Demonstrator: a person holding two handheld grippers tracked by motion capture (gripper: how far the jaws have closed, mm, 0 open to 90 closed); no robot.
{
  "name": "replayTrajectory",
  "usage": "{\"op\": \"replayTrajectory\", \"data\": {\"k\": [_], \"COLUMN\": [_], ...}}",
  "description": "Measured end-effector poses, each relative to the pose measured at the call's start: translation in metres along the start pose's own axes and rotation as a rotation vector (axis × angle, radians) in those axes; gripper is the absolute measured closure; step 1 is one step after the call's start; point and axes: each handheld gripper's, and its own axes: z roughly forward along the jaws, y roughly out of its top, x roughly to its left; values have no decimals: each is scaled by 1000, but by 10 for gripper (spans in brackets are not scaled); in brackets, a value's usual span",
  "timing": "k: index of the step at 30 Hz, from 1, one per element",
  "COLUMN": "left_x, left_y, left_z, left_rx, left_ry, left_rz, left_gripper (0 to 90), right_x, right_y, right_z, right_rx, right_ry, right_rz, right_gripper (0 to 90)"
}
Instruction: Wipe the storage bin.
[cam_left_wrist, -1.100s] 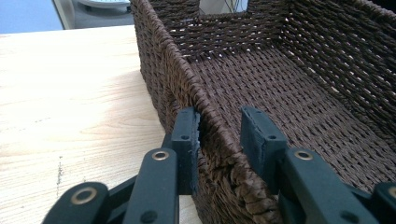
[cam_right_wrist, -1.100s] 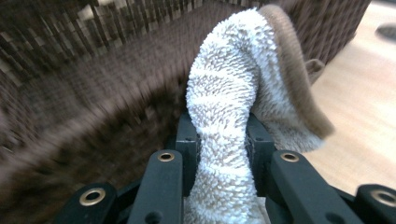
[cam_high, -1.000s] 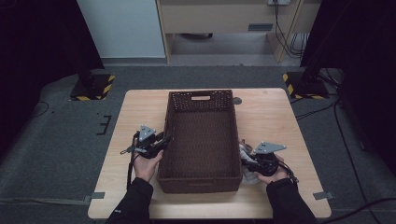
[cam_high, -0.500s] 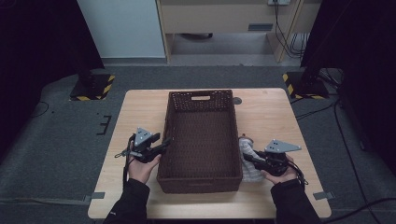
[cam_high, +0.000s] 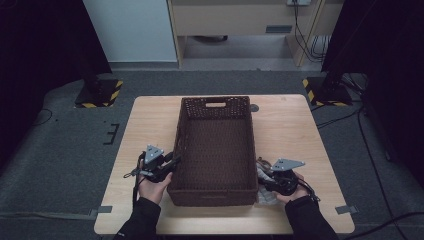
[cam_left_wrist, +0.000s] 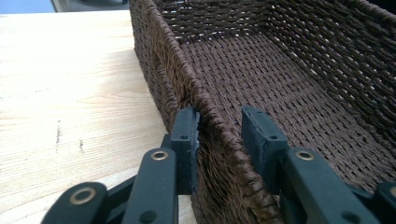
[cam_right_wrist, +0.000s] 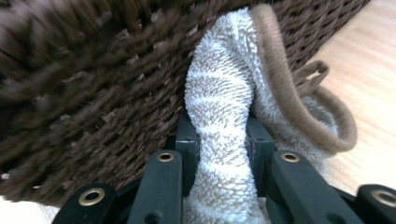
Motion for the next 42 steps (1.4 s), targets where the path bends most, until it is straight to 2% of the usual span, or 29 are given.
{"op": "replayTrajectory", "data": {"k": [2,6,7,9,13,18,20,23,25,28,31,34,38,42], "left_x": [-2,-2,-1,1,3,6,7,8,8,8,8,8,8,8], "left_y": [1,3,4,4,6,9,9,9,9,9,9,9,9,9], "left_z": [1,5,6,8,10,15,16,16,16,16,16,16,16,17], "left_rx": [1,-1,-3,-5,-9,-13,-16,-19,-19,-18,-19,-19,-19,-20], "left_ry": [13,27,27,25,26,32,30,28,28,27,26,25,23,23], "left_rz": [4,-1,-3,-7,-7,-10,-11,-9,-8,-8,-9,-9,-10,-10], "left_gripper": [665,666,666,666,666,666,666,665,664,664,663,662,661,661], "right_x": [0,0,1,4,7,6,5,3,5,8,13,16,18,15], "right_y": [3,15,18,21,14,1,-3,1,6,14,14,6,-3,-10], "right_z": [-6,-32,-38,-44,-34,-9,-2,-7,-18,-39,-49,-45,-28,-16], "right_rx": [-26,-155,-183,-205,-152,-20,11,-14,-60,-158,-194,-164,-77,-15], "right_ry": [-4,-2,4,10,12,17,14,12,13,16,32,42,41,35], "right_rz": [6,14,9,-10,-23,-30,-31,-22,-24,-30,-36,-40,-45,-34], "right_gripper": [732,732,732,732,734,734,734,733,733,733,733,734,733,733]}}
